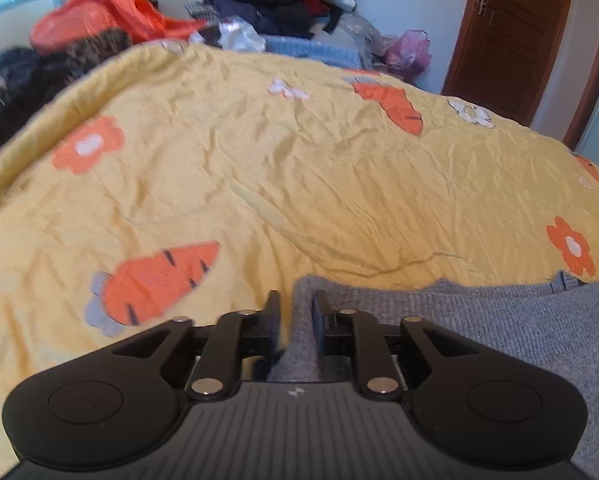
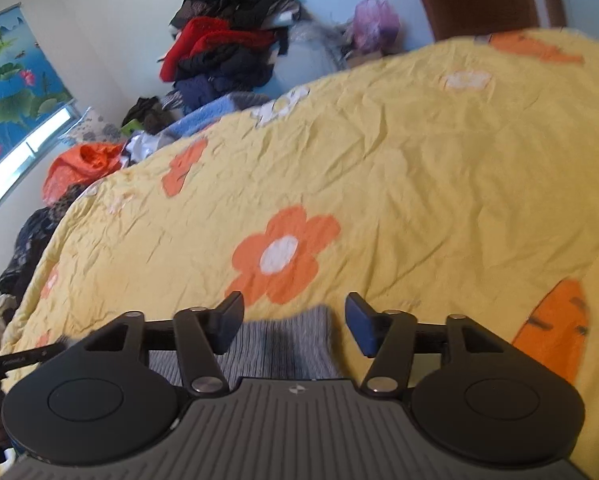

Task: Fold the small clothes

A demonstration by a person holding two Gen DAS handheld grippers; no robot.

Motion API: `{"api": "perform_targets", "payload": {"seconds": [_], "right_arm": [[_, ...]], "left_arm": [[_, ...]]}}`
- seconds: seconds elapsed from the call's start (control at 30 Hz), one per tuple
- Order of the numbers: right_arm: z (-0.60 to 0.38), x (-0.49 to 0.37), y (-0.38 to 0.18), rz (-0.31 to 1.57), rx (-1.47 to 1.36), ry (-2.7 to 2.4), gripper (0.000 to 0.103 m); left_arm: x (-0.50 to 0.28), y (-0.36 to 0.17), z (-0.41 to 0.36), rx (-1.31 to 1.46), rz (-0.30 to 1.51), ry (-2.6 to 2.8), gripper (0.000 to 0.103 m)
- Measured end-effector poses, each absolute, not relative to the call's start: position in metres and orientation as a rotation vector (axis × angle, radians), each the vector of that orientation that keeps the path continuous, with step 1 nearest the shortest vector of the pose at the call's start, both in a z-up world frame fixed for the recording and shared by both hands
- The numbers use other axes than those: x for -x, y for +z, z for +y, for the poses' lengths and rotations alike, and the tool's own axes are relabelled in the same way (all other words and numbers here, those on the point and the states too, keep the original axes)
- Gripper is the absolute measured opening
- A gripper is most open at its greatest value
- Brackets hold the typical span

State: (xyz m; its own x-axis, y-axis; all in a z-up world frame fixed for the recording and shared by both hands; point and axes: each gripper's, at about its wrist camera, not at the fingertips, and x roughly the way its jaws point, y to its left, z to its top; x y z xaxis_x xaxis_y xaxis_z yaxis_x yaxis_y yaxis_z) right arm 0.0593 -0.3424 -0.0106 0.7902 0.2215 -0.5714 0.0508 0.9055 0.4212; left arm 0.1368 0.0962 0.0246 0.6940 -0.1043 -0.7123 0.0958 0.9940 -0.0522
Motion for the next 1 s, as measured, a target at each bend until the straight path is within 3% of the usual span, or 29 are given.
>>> {"api": "perform_targets", "payload": {"seconds": [0.1,0.13,0.17,0.2,0.23,0.47,0.53,0.73,0.87,1.0], "right_arm": [[-0.329,-0.051,0.013,0.6,-0.363,0.104,0.065],[-0.322,-0.049,0.018,0.589,-0.345,0.128,0.07],[-0.313,-0.048,0.022,0.582,-0.33,0.159,0.074],[-0.304,-0.049,0.022,0.58,-0.316,0.186,0.082],[-0.293,-0.05,0.022,0.581,-0.297,0.216,0.083],[-0.243,-0.07,-0.018,0.684,-0.197,0.224,0.078],[-0.241,-0.064,-0.033,0.651,-0.15,0.212,0.079],[-0.253,-0.079,-0.036,0.657,-0.201,0.18,0.079],[-0.232,-0.08,-0.037,0.689,-0.069,0.157,0.085],[-0.224,-0.044,-0.023,0.643,-0.037,0.109,0.086]], "left_arm": [[-0.123,0.049,0.089,-0.053,0.684,-0.055,0.048],[-0.12,0.056,0.086,-0.043,0.652,-0.069,0.069],[-0.118,0.06,0.082,-0.03,0.625,-0.086,0.084],[-0.115,0.063,0.076,-0.017,0.603,-0.104,0.084],[-0.115,0.063,0.07,-0.01,0.597,-0.124,0.084],[-0.132,0.002,0.031,0.039,0.791,-0.188,0.084],[-0.124,-0.014,0.021,-0.07,0.721,-0.171,0.086],[-0.141,-0.014,0.026,-0.063,0.742,-0.178,0.101],[-0.13,-0.007,0.033,-0.038,0.723,-0.162,0.099],[-0.068,0.021,0.073,0.096,0.6,-0.09,0.1]]}}
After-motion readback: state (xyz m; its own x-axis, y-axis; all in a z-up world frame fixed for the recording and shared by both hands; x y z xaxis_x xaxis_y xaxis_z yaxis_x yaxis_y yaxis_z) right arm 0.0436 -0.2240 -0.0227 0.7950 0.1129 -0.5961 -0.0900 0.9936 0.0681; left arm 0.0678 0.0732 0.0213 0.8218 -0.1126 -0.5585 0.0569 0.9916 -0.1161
